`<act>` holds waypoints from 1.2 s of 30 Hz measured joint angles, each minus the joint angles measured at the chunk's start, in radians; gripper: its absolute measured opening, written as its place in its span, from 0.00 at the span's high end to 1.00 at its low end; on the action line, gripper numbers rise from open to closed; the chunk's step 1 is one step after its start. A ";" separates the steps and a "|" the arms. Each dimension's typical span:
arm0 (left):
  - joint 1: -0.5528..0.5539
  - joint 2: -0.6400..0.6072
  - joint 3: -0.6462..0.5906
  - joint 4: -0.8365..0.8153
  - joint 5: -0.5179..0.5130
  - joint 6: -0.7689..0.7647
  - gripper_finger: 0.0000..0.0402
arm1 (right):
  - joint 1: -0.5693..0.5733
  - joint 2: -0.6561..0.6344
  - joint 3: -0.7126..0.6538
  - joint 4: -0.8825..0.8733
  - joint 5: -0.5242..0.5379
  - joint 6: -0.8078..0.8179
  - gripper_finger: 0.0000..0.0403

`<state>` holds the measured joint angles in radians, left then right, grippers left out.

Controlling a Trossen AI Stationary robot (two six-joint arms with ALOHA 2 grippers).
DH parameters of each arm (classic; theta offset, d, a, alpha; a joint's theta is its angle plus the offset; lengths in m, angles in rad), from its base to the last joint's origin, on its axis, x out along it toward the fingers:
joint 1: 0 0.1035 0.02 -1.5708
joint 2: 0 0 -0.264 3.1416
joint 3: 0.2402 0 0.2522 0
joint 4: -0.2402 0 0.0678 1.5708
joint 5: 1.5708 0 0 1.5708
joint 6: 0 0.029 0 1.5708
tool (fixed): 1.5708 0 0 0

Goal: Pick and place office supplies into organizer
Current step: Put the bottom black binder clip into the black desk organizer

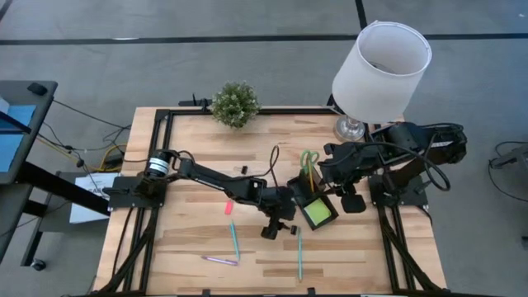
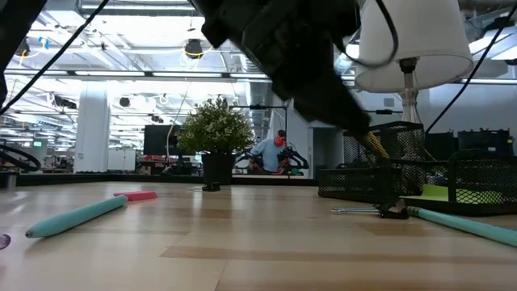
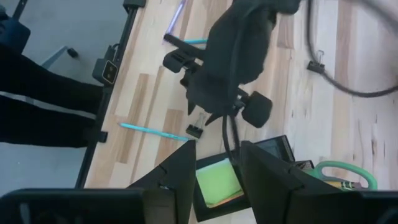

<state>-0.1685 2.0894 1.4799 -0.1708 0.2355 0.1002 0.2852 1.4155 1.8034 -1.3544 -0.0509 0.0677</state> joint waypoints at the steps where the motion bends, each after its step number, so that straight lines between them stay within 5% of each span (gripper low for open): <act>1: -0.003 0.008 -0.003 -0.012 0.000 -0.026 0.58 | 0.000 0.000 0.000 0.000 0.000 0.000 0.71; 8: -0.012 0.048 -0.001 0.034 0.015 -0.160 0.47 | 0.000 0.000 0.000 -0.001 0.000 0.000 0.71; 16: -0.032 0.072 0.001 0.064 -0.099 -0.042 0.37 | 0.000 0.000 0.000 -0.001 0.000 0.000 0.71; 36: -0.067 0.123 0.011 0.126 -0.191 -0.056 0.35 | 0.000 0.000 0.000 0.000 0.000 -0.050 0.71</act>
<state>-0.2356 2.2120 1.4910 -0.0452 0.0441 0.0437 0.2852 1.4154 1.8034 -1.3540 -0.0513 0.0181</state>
